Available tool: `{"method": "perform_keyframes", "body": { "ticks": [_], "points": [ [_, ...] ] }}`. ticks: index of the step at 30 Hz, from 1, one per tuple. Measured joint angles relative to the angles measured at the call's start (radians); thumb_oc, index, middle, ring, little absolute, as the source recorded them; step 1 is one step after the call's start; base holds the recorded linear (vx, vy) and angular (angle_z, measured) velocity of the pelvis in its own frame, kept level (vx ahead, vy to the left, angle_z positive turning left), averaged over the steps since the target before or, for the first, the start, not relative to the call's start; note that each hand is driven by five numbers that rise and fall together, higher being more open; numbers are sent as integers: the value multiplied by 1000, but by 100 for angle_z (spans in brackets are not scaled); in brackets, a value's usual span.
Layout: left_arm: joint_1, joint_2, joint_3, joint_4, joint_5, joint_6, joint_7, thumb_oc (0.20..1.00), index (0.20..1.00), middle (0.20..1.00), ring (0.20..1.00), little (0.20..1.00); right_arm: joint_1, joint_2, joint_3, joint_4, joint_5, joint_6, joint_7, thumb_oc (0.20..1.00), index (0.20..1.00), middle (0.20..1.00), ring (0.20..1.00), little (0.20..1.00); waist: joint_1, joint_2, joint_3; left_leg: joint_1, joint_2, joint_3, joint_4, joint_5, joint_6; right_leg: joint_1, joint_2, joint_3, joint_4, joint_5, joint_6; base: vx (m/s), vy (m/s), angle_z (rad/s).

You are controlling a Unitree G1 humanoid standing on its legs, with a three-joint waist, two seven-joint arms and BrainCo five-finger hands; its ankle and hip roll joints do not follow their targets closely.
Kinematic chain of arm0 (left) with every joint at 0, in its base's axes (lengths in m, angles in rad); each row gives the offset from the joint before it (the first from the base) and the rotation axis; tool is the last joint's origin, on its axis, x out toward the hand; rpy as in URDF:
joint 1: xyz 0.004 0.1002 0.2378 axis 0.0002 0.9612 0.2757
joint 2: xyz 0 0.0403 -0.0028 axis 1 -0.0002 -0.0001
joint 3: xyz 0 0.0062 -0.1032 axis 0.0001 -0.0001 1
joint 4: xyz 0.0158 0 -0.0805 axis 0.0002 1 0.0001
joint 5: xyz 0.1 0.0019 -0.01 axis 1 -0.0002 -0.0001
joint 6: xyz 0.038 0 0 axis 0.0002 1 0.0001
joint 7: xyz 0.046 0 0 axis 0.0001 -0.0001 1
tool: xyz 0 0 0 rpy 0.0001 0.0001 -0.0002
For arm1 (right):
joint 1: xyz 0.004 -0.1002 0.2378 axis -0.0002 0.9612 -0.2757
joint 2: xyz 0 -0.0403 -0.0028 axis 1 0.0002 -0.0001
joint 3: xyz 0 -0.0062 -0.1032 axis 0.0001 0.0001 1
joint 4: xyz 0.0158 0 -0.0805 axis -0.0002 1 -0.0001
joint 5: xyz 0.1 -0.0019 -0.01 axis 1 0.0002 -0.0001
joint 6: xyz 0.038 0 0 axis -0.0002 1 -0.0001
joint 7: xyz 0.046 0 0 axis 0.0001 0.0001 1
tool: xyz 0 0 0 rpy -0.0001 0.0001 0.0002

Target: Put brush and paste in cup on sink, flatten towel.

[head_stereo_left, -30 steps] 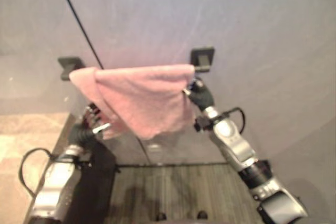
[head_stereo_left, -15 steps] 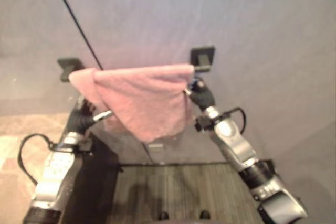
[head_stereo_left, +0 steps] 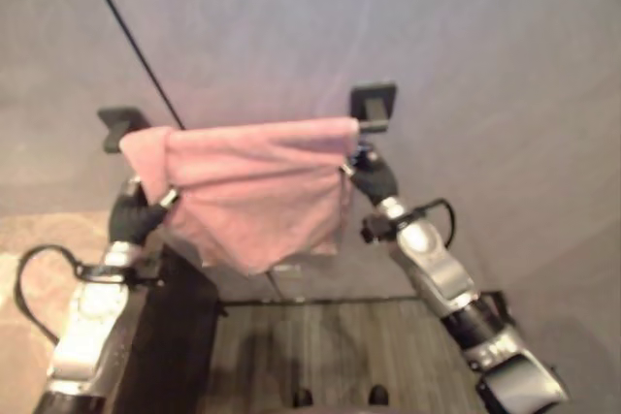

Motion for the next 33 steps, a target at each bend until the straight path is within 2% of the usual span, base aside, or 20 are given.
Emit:
{"method": "perform_keyframes", "body": {
  "ticks": [4, 9, 11, 12, 15, 20, 28, 33],
  "points": [
    [-6, -1, -3, -1, 6, 1, 0, 200, 200, 200, 200, 200, 1, -3, -4, -13, -6, 1, -2, 200, 200, 200, 200, 200, 1, 3, 2, 6, 1, -7, 0, 1, -2, 11, 0, -9, 0, -3, 1, -22, -83, 8],
    [-83, -10, -16, -5, 16, -14, 16, 200, 200, 200, 200, 200, 10, -13, -42, -123, -9, -3, -16, 200, 200, 200, 200, 200, 0, 12, 8, -1, 1, -32, 0, 5, -7, 13, 0, -32, 0, -7, -2, -29, -35, 12],
    [-89, -22, -43, -4, 16, -19, 26, 200, 200, 200, 200, 200, 10, -11, -45, -123, -9, -13, -26, 200, 200, 200, 200, 200, -2, 15, 9, -4, 1, -34, 0, 6, -7, 11, 0, -34, 1, -8, -1, -36, -29, 3],
    [-84, -26, -102, 19, 16, -16, 22, 200, 200, 200, 200, 200, 12, -9, -49, -115, -10, -26, -33, 200, 200, 200, 200, 200, -7, 20, 14, -5, 0, -34, 0, 6, -7, 10, 0, -34, 0, -9, -1, -44, -34, 0],
    [-94, -28, -141, 90, 8, -3, 14, 200, 200, 200, 200, 200, 58, -5, -45, -103, -6, -29, -32, 200, 200, 200, 200, 200, -20, 23, 16, -4, 1, -30, 0, 6, -7, 1, 1, -29, 0, -10, -1, -30, -23, -3],
    [-106, -29, -129, 56, 0, 4, 5, 200, 200, 200, 200, 200, 48, -39, -56, -136, -7, -23, -42, 200, 200, 200, 200, 200, -40, 24, 16, -2, 1, -26, 0, 6, -7, 9, 1, -25, 0, -10, -1, -3, 0, -2],
    [-95, -40, -124, 62, 6, 10, 8, 200, 200, 200, 200, 200, 49, -29, -39, -137, -4, -27, -39, 200, 200, 200, 200, 200, -41, 23, 16, -1, 2, -9, 0, 6, -7, 3, 3, -6, 0, -6, -2, -10, 12, -6],
    [-70, -88, -106, 97, -1, 1, 5, 200, 200, 200, 200, 200, 46, -23, -21, -120, 34, -31, -14, 200, 200, 200, 200, 200, -44, 23, 15, 3, 2, -7, 0, 6, -7, 6, 3, -6, 0, -3, -4, -3, 2, -1]
  ]
}}
